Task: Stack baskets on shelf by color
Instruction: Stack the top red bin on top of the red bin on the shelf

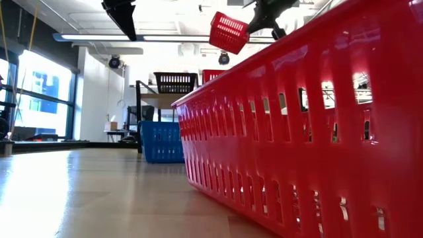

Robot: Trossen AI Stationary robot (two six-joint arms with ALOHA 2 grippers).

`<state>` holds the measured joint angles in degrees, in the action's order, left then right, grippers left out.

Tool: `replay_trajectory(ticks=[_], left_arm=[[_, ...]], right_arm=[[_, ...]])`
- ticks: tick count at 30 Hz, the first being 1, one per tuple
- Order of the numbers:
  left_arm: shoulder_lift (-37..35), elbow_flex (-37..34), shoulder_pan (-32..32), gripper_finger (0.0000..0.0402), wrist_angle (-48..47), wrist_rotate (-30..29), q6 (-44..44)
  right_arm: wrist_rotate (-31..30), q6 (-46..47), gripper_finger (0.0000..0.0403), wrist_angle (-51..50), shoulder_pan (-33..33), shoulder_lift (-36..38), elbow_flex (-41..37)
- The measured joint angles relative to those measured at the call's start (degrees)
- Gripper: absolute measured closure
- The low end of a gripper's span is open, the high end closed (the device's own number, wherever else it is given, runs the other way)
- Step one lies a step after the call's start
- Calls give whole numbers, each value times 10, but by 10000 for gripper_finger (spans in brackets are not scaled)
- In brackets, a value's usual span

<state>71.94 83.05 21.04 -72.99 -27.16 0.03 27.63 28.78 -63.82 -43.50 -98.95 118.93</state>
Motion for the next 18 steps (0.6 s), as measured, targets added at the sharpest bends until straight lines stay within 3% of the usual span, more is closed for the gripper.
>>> replay_trajectory(ticks=[8,18], left_arm=[[0,0,0,236,0,-1,-18],[0,0,0,236,0,0,-20]], right_arm=[[15,38,403,-57,14,-23,0],[54,72,403,-59,22,-43,0]])
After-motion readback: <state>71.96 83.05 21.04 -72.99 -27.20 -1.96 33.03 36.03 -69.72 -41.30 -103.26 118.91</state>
